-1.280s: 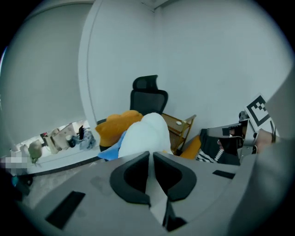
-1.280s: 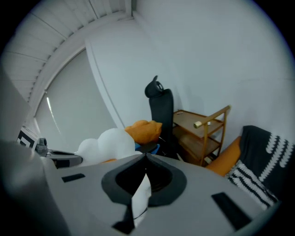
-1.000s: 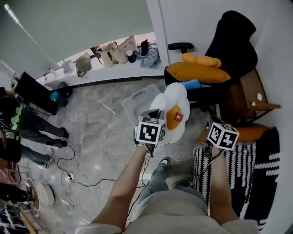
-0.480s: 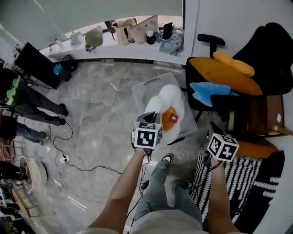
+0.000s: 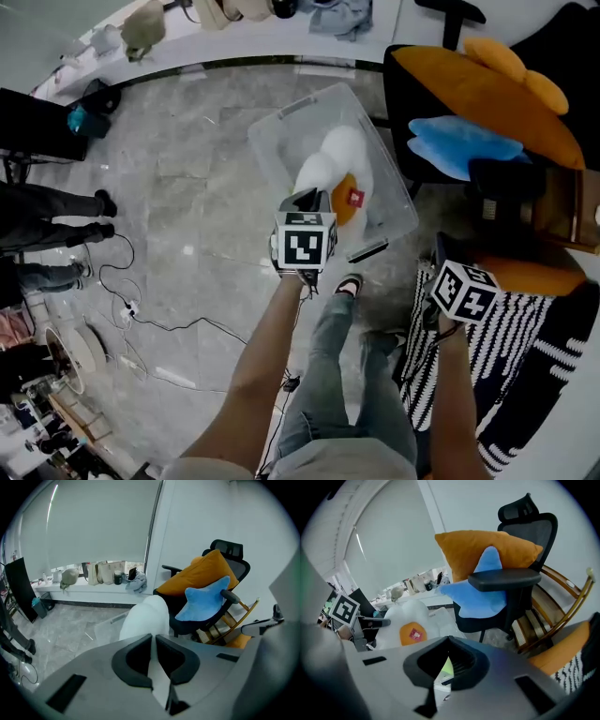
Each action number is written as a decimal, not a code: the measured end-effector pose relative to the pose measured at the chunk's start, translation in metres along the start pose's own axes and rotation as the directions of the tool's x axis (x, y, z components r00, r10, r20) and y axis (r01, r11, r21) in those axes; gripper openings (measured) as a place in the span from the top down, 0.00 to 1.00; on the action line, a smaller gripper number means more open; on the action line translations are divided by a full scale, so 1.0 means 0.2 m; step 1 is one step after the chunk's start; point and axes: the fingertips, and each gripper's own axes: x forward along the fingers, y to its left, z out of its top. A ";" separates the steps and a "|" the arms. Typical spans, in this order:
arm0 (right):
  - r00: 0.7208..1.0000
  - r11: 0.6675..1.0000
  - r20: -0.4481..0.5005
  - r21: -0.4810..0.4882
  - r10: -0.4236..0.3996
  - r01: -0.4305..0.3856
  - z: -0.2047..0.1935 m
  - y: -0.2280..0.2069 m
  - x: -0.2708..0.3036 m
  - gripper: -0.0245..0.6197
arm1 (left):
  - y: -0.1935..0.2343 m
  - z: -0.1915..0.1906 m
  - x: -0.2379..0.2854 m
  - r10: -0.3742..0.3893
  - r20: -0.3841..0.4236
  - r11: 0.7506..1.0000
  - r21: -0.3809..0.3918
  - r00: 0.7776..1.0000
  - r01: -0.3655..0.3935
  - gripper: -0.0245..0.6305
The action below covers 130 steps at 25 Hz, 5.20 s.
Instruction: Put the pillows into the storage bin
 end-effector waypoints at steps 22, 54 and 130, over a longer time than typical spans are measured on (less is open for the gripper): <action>0.999 0.998 -0.025 0.062 -0.028 0.030 -0.07 -0.01 0.07 0.96 | -0.07 -0.01 0.21 -0.165 -0.023 0.979 -0.127 0.986 0.161 0.75; 0.844 0.786 0.197 0.514 -0.499 0.345 -0.40 -0.72 -1.39 0.96 | -1.63 0.16 -0.46 -0.521 -0.210 0.699 0.452 0.827 0.555 0.75; 0.465 -0.522 -0.527 0.839 -0.711 0.153 -4.89 -1.37 -3.47 0.96 | -4.75 -4.32 -1.66 -0.101 -0.916 -0.511 0.383 0.388 0.769 0.74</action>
